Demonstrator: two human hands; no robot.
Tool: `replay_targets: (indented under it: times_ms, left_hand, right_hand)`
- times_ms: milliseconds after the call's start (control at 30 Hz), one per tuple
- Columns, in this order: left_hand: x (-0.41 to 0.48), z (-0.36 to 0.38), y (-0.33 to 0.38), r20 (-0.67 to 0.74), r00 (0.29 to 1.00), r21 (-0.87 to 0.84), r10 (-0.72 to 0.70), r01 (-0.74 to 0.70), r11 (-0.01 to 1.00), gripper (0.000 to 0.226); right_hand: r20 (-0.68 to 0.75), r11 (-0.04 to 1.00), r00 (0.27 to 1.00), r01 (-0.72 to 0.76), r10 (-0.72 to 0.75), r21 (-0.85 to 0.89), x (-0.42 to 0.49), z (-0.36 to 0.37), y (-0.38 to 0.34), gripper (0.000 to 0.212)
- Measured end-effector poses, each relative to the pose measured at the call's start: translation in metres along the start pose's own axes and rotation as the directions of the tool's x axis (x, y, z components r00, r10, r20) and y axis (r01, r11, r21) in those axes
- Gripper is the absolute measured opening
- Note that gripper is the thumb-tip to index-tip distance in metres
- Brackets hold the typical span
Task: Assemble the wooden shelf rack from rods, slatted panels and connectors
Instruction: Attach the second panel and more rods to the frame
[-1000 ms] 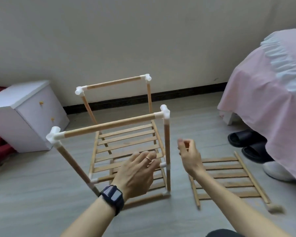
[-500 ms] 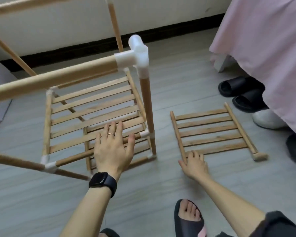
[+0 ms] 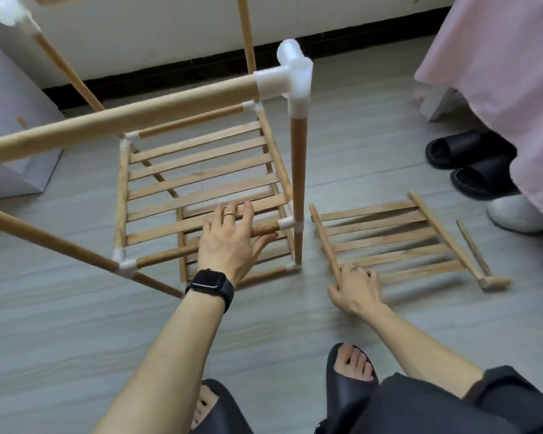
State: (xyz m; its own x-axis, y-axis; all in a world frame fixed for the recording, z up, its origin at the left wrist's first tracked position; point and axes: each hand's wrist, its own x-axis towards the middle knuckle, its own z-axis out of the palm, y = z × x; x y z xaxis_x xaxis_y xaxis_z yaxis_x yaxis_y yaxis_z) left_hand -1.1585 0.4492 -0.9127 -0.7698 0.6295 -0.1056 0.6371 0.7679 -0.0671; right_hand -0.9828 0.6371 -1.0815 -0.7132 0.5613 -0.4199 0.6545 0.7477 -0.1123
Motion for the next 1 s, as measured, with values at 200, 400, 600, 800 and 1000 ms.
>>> replay_targets:
  times_ms: [200,400,600,800,1000]
  left_hand:
    - [-0.027,-0.014,0.003,0.049,0.998,0.113,0.038,-0.043,0.993,0.084]
    - [-0.062,-0.031,0.018,0.119,0.992,-0.027,-0.039,0.043,0.999,0.074]
    - [-0.083,-0.089,0.04,0.076,0.997,-0.114,0.017,-0.008,0.993,0.035]
    - [-0.101,-0.174,0.069,0.025,0.978,-0.586,0.208,-0.154,0.795,0.051]
    - [-0.124,-0.255,0.07,-0.244,0.969,-0.96,0.029,-0.245,0.136,0.018]
  right_hand:
    - [-0.226,0.945,0.974,0.103,-0.032,0.309,-0.034,-0.065,0.012,0.045]
    - [-0.486,0.856,0.873,0.284,-0.045,0.431,-0.078,-0.138,0.017,0.042]
    - [-0.738,0.814,0.656,0.509,-0.157,0.279,-0.123,-0.19,0.009,0.025]
    - [-0.887,0.748,0.36,0.663,-0.288,0.026,-0.164,-0.227,-0.004,0.021]
    - [-0.881,0.693,0.12,0.669,-0.457,-0.268,-0.194,-0.271,-0.024,0.024]
